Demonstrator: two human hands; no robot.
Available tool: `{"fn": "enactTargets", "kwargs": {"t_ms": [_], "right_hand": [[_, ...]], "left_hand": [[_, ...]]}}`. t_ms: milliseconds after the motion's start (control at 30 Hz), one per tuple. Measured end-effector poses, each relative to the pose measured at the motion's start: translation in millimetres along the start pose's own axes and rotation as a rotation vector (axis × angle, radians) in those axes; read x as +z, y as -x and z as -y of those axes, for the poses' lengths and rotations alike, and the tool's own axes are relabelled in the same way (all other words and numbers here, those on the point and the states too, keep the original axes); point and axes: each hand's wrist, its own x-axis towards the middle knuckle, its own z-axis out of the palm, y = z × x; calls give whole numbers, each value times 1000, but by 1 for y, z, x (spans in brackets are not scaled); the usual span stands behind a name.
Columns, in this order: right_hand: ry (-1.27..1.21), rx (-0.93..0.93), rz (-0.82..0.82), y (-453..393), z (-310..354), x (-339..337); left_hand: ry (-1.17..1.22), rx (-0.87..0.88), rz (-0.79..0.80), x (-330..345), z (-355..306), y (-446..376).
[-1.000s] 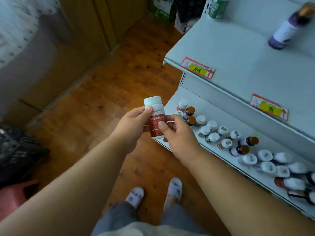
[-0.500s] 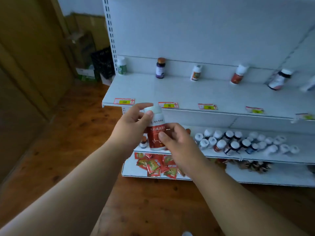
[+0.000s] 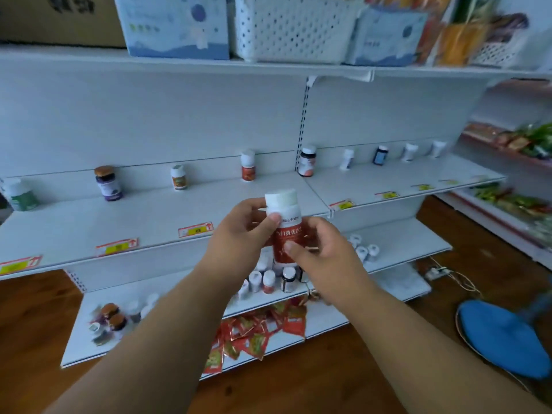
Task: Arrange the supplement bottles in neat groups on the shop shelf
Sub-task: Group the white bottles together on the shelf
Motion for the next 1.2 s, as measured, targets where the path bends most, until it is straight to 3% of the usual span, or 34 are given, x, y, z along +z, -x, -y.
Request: {"fn": "enactTargets", "kwargs": {"t_ms": [167,300,600,867,1100,1200], "right_hand": [[21,8,22,-45,-22,-44],[-81,34,48,-102,-39,-44],[39,89,4,-248,-65,-28],[167,164,247,-361,-102,-10],[263,74,346,-437,-141,20],[302,21,318,-454,-156,31]], "left_hand": [[-58,-9,11,39,7,-36],[-139,-14,33,40,25,-83],[-251,-65,112,20,63,-214],[-401,-200,67,9,96,-302],[-533,-282,-298,28,139,-355],[-564,-366,-442,36,153,-370]]}}
